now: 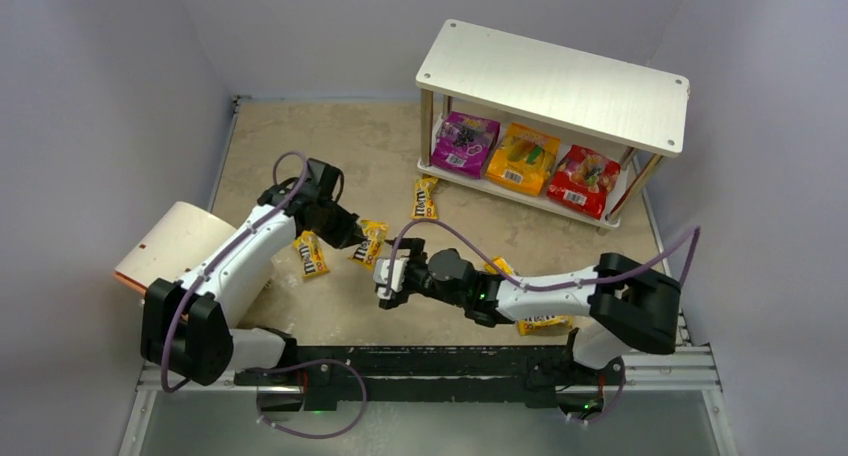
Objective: Place and organize the candy bags onto the shelf
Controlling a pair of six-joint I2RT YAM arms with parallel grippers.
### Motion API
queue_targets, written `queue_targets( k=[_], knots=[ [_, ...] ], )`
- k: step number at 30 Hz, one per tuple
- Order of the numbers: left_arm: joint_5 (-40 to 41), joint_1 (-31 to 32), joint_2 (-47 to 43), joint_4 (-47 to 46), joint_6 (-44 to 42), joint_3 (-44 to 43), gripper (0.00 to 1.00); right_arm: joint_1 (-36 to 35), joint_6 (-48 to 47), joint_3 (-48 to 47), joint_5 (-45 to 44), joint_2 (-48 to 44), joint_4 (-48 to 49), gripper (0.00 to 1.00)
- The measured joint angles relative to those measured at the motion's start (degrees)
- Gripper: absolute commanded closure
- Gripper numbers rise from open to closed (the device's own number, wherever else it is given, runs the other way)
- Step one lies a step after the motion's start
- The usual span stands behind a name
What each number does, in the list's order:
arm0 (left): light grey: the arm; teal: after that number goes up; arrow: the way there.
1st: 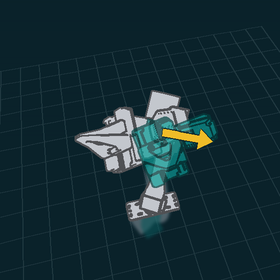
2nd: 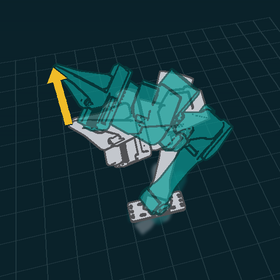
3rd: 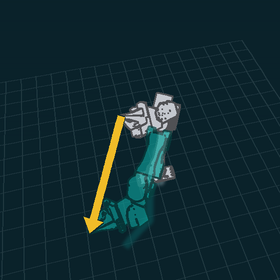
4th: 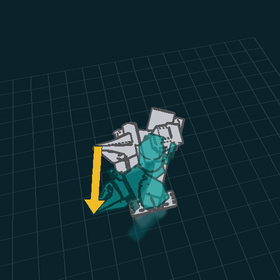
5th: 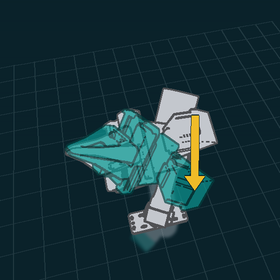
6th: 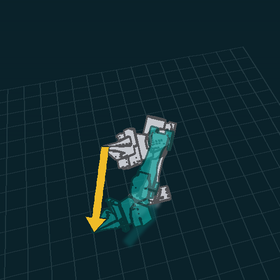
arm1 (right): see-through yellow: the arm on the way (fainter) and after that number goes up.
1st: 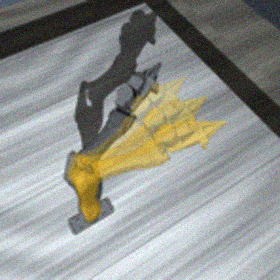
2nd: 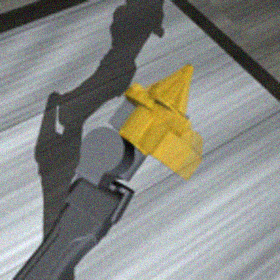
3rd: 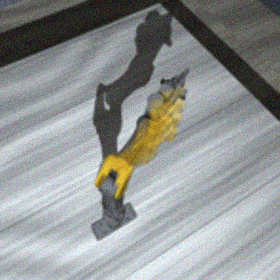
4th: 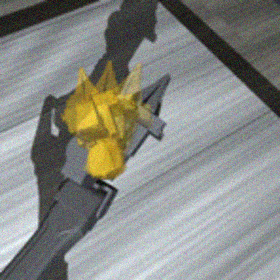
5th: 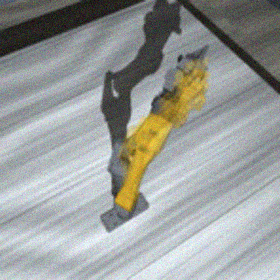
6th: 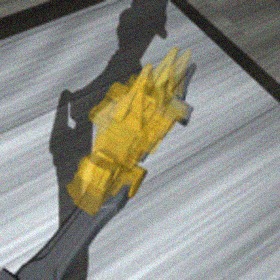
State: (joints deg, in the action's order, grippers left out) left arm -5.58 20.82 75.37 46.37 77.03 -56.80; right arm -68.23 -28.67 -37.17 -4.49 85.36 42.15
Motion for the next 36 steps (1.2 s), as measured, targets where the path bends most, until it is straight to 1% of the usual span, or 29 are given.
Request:
queue_targets(
  k=[3, 8, 14, 15, 20, 22, 23, 24, 26, 28, 31, 32, 33, 36],
  knots=[
    [-0.2, 0.1, -0.7, 1.3, 1.7, 0.0, 1.0, -0.4, -5.3, -1.6, 0.6, 4.1, 3.2, 0.15],
    [-0.7, 0.6, -2.3, 2.0, 3.4, 0.2, 1.0, -0.8, -10.2, -4.9, 1.6, 8.2, 5.6, 0.21],
    [-0.7, 0.6, -3.0, 2.5, 4.0, 0.2, 1.0, -0.9, -15.0, -8.2, 0.7, 11.7, 6.4, 0.47],
    [-0.6, 0.6, -3.0, 2.6, 3.9, 0.2, 1.0, -0.9, -15.6, -8.4, 0.5, 11.9, 6.4, 0.51],
    [-0.6, 0.6, -3.1, 2.1, 4.0, 0.5, 1.0, -1.2, -17.2, -8.4, -0.6, 11.9, 5.8, 0.75],
    [-0.6, 0.6, -3.3, 2.0, 4.0, 0.6, 1.0, -1.3, -17.5, -8.3, -0.7, 11.7, 5.4, 0.83],
    [-0.6, 0.6, -3.4, 2.0, 4.0, 0.6, 0.98, -1.2, -17.6, -8.3, -0.7, 11.5, 5.3, 0.85],
    [-0.6, 0.6, -3.5, 2.0, 4.0, 0.6, 0.91, -1.2, -17.6, -8.2, -0.7, 11.1, 5.1, 0.87],
    [-0.6, 0.6, -3.6, 2.0, 3.8, 0.6, 0.74, -1.2, -17.6, -8.0, -0.4, 10.1, 4.2, 0.88],
    [0.0, 0.7, -3.6, 2.0, 2.9, 0.4, 0.54, -1.2, -17.5, -7.6, 0.2, 8.8, 3.3, 0.88],
    [3.1, 0.7, -3.6, 2.1, 0.7, -0.8, 0.27, -1.2, -17.4, -7.0, 1.7, 5.7, 1.3, 0.89],
    [4.7, 0.7, -3.6, 2.6, -0.4, -1.9, 0.2, -1.2, -17.3, -6.8, 2.6, 4.1, 0.3, 0.89],
    [6.2, 0.7, -3.6, 3.2, -1.7, -3.2, 0.18, -1.2, -17.2, -6.5, 3.1, 2.6, -0.5, 0.89],
    [12.2, 0.7, -3.7, 5.8, -4.9, -9.7, 0.16, -1.0, -17.2, -6.3, 4.3, -4.1, -4.3, 0.9]
  ],
)
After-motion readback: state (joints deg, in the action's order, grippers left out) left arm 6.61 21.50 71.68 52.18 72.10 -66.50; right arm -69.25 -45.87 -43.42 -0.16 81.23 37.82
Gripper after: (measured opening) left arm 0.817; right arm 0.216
